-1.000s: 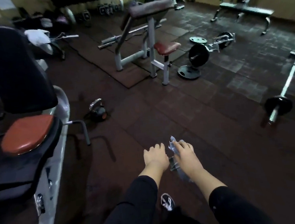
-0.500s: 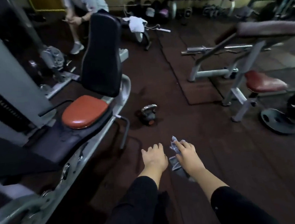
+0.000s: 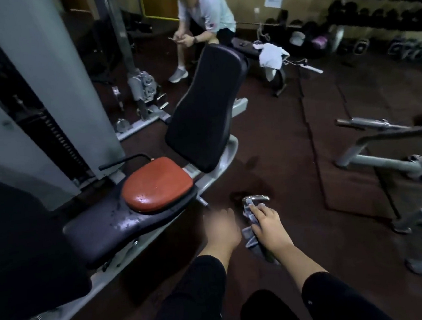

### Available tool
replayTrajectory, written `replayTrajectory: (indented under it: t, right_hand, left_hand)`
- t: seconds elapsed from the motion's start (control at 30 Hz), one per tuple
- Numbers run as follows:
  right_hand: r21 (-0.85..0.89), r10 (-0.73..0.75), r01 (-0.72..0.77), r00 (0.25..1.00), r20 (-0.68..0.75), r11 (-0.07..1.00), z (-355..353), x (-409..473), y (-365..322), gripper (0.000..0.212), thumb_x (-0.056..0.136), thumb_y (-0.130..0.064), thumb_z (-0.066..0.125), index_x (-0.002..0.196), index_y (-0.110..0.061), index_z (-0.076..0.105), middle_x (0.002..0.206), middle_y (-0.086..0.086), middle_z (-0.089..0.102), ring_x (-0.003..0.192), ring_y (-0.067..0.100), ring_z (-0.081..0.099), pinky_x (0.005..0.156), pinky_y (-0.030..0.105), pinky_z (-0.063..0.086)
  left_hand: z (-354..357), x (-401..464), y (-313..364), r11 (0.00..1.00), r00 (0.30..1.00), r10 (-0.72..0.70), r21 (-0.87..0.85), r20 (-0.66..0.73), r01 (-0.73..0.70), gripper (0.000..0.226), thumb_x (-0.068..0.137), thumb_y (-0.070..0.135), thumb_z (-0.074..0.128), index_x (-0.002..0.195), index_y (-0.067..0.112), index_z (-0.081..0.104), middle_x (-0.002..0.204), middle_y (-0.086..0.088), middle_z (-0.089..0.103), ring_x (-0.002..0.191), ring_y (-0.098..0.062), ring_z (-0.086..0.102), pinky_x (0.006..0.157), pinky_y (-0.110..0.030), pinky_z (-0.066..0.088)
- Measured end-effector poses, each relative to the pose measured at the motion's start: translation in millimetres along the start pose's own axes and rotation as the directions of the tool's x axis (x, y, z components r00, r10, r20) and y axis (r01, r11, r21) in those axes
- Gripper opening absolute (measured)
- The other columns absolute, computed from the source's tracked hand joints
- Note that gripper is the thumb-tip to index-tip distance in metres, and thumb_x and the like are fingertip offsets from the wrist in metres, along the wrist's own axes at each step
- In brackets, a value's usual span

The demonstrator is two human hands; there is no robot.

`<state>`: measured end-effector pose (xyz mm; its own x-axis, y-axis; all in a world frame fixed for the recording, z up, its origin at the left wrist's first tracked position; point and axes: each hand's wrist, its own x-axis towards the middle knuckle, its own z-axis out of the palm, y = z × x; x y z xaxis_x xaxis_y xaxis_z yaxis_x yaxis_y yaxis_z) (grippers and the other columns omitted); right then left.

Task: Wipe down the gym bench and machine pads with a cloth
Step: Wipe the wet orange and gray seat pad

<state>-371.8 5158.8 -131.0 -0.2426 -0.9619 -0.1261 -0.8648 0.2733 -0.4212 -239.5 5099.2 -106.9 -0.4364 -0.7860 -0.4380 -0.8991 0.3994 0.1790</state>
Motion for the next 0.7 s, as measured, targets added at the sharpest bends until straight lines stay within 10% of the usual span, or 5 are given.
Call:
replayTrajectory:
  t: [0.43,0.7]
  right_hand:
    - [0.042,-0.521,0.527,0.819,0.242,0.849,40.5,286.2,-40.6,0.051,0.064,-0.010,0.062,0.113,0.004,0.065,0.096,0.025,0.064,0.080,0.045,0.063,0.077,0.052,0.054]
    - [0.105,-0.629,0.644,0.679,0.378,0.758,97.1,389.1,-70.7,0.054,0.082,-0.003,0.064,0.134,-0.001,0.051,0.125,0.024,0.053,0.120,0.044,0.046,0.107,0.052,0.035]
  left_hand:
    - [-54.4,176.1,-80.4,0.872,0.894,-0.448,-0.228,-0.016,0.433,0.055,0.100,0.033,0.035,0.150,0.014,0.023,0.150,-0.004,0.036,0.135,-0.025,0.037,0.113,-0.054,0.020]
    - [-61.1,252.9,-138.2,0.762,0.796,-0.605,-0.288,0.001,0.580,0.057,0.100,0.032,0.034,0.152,0.014,0.019,0.158,-0.003,0.023,0.141,-0.022,0.029,0.115,-0.051,0.017]
